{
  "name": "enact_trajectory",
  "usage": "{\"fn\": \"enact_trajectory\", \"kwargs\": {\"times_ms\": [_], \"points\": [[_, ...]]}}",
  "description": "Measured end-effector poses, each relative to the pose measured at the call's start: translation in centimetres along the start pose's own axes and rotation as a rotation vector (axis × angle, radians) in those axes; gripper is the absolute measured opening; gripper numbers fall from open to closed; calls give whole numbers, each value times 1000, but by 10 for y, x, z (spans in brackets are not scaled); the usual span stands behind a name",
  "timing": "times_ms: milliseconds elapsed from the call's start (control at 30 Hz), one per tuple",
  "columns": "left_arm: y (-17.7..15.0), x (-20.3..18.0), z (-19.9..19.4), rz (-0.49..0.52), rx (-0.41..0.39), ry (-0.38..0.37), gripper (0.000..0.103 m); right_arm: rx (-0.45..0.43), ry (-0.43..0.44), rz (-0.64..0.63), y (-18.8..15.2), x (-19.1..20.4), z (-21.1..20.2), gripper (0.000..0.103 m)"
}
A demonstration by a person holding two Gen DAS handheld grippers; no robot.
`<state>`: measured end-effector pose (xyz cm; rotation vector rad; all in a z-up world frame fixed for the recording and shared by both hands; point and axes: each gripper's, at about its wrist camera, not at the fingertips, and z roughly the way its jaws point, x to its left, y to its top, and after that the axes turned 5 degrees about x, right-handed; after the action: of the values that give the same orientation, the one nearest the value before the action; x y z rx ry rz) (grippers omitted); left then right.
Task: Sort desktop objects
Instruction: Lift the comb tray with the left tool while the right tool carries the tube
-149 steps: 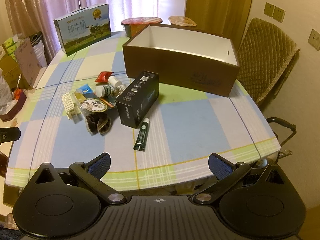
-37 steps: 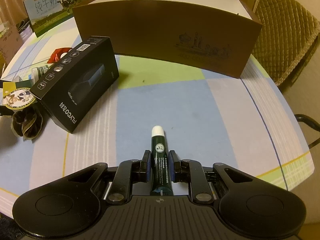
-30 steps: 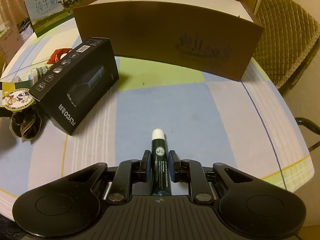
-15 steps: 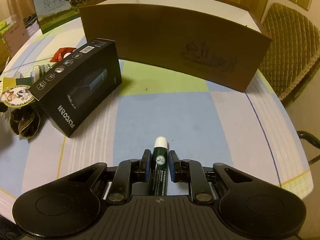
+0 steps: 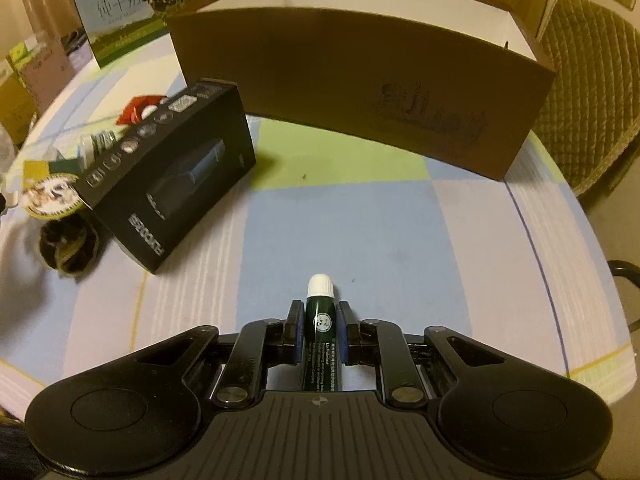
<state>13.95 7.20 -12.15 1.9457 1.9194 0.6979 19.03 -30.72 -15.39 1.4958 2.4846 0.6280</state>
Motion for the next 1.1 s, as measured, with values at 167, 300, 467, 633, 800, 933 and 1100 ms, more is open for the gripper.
{"fn": "enact_trajectory", "kwargs": {"times_ms": [167, 300, 467, 633, 800, 933, 1100], "points": [[15, -8, -28, -30, -50, 60, 87, -32, 55, -11, 17, -5, -19, 13], [36, -20, -47, -15, -110, 55, 87, -65, 88, -31, 35, -10, -35, 13], [70, -41, -58, 26, -177, 34, 87, -108, 118, -44, 55, -20, -53, 13], [105, -66, -54, 66, -228, -10, 87, -157, 147, -64, 75, -31, -69, 13], [145, -88, -39, 96, -268, -44, 87, -224, 152, -85, 100, -43, -82, 13], [175, -101, -26, 104, -288, -65, 87, -273, 146, -93, 124, -57, -87, 13], [213, -116, -6, 99, -297, -69, 87, -318, 140, -100, 156, -75, -84, 13]]}}
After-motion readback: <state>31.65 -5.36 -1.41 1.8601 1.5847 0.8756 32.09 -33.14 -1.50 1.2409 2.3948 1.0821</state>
